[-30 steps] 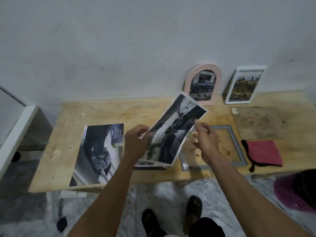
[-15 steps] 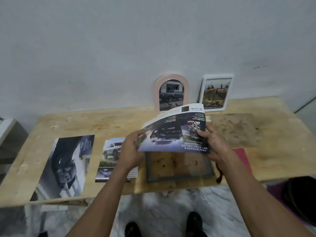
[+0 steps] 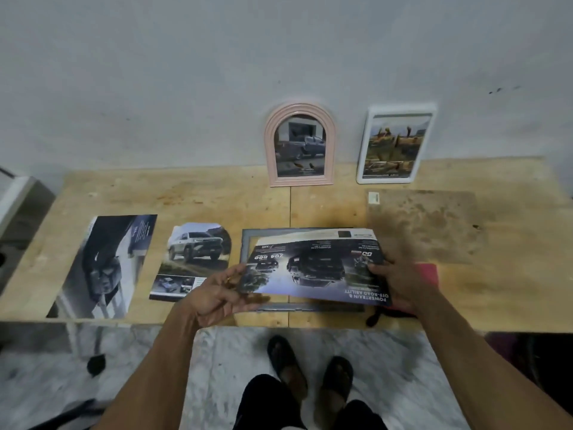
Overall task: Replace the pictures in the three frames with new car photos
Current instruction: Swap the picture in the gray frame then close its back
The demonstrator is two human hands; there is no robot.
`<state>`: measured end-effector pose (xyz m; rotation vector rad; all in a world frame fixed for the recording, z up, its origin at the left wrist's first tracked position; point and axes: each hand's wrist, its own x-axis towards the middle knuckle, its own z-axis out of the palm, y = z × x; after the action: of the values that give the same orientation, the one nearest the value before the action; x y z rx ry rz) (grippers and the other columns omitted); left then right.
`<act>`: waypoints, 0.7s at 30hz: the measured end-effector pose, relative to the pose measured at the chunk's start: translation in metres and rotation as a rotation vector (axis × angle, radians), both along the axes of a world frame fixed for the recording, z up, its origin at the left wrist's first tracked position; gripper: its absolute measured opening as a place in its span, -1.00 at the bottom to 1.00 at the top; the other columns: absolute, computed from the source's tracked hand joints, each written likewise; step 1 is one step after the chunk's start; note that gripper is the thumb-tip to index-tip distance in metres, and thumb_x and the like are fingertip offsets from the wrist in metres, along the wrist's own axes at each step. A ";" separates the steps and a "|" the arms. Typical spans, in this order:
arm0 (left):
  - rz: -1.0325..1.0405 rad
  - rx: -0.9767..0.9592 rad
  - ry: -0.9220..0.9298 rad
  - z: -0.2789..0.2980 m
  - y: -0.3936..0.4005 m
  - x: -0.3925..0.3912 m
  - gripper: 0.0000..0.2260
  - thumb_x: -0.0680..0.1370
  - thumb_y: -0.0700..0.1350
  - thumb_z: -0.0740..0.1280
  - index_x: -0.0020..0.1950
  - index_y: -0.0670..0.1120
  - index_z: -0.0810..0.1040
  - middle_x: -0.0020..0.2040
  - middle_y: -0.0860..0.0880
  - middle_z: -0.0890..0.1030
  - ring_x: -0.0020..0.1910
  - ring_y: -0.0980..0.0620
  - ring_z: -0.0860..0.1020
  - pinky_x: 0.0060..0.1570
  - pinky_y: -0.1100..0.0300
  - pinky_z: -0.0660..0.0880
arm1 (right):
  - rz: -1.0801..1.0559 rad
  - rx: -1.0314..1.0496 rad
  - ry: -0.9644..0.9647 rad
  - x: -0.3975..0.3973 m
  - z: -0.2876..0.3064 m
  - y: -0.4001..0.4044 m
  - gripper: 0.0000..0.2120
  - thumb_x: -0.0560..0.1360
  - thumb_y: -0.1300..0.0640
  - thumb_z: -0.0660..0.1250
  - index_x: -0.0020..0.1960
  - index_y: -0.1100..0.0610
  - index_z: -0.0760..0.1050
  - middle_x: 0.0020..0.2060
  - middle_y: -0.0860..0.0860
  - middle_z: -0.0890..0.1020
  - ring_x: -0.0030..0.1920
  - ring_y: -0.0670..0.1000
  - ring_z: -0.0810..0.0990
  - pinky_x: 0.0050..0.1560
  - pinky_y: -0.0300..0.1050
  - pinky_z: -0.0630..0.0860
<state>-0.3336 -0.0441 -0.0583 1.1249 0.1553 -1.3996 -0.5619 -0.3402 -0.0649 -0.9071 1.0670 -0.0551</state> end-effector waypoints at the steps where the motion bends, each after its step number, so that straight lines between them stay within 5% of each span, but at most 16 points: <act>1: -0.033 0.025 0.002 -0.002 0.005 0.006 -0.28 0.27 -0.64 0.23 0.42 -0.26 0.41 0.35 -0.30 0.49 0.26 -0.42 0.53 0.13 -0.29 0.55 | 0.025 -0.027 0.058 0.002 -0.008 0.002 -0.75 0.55 0.42 0.26 0.21 0.28 0.50 -0.01 0.29 0.66 -0.14 0.25 0.67 -0.11 0.21 0.62; 4: -0.217 0.232 -0.147 -0.008 0.002 0.015 -0.36 0.24 -0.36 0.61 0.28 -0.23 0.49 0.16 -0.20 0.66 0.10 -0.17 0.66 -0.01 -0.15 0.64 | 0.080 -0.144 0.204 0.010 -0.027 0.016 -0.75 0.51 0.44 0.31 0.18 0.32 0.52 -0.05 0.24 0.68 -0.13 0.21 0.67 -0.04 0.17 0.62; 7: -0.139 0.539 -0.517 -0.032 -0.010 0.016 -0.76 0.45 -0.14 0.55 -0.15 -0.16 0.49 -0.16 -0.11 0.65 -0.12 -0.07 0.62 -0.19 0.03 0.54 | 0.128 -0.284 0.324 0.021 -0.032 0.031 -0.75 0.48 0.41 0.38 0.12 0.25 0.51 -0.09 0.13 0.66 -0.13 0.12 0.65 -0.11 0.02 0.61; 9: -0.132 0.689 -0.729 -0.053 -0.016 0.019 -0.70 0.48 -0.09 0.53 -0.33 -0.11 0.47 -0.24 -0.10 0.60 -0.12 -0.10 0.58 -0.07 -0.01 0.52 | 0.142 -0.371 0.377 0.029 -0.036 0.036 -0.67 0.43 0.35 0.46 0.11 0.16 0.44 -0.06 0.10 0.63 -0.09 0.13 0.65 -0.01 0.08 0.61; 11: -0.230 0.797 -0.866 -0.058 -0.020 0.020 -0.68 0.47 -0.05 0.53 -0.35 -0.10 0.48 -0.21 -0.14 0.61 -0.09 -0.14 0.59 0.01 0.03 0.52 | 0.157 -0.452 0.443 0.036 -0.044 0.038 -0.62 0.40 0.29 0.51 0.09 0.14 0.39 -0.05 0.10 0.61 -0.09 0.12 0.64 -0.05 0.06 0.60; 15: -0.303 0.860 -0.977 -0.056 -0.028 0.017 -0.62 0.50 -0.06 0.49 -0.40 -0.08 0.38 -0.35 -0.09 0.51 -0.23 -0.09 0.52 -0.19 0.14 0.41 | 0.150 -0.527 0.522 0.044 -0.059 0.041 -0.58 0.37 0.15 0.54 0.15 0.18 0.46 -0.04 0.11 0.65 -0.13 0.12 0.65 -0.03 0.10 0.62; 21: -0.430 0.946 -1.085 -0.059 -0.038 0.016 -0.79 0.48 0.05 0.48 -0.13 -0.05 0.56 -0.21 -0.08 0.60 -0.17 -0.14 0.61 -0.16 0.06 0.57 | 0.187 -0.722 0.597 0.050 -0.064 0.041 -0.71 0.47 0.14 0.42 0.14 0.23 0.51 -0.05 0.18 0.66 -0.14 0.14 0.63 -0.10 0.01 0.57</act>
<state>-0.3174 -0.0819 -0.1174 2.6829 -0.2588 -0.8465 -0.5119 -0.2988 -0.1292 -1.7433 1.5451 -0.0114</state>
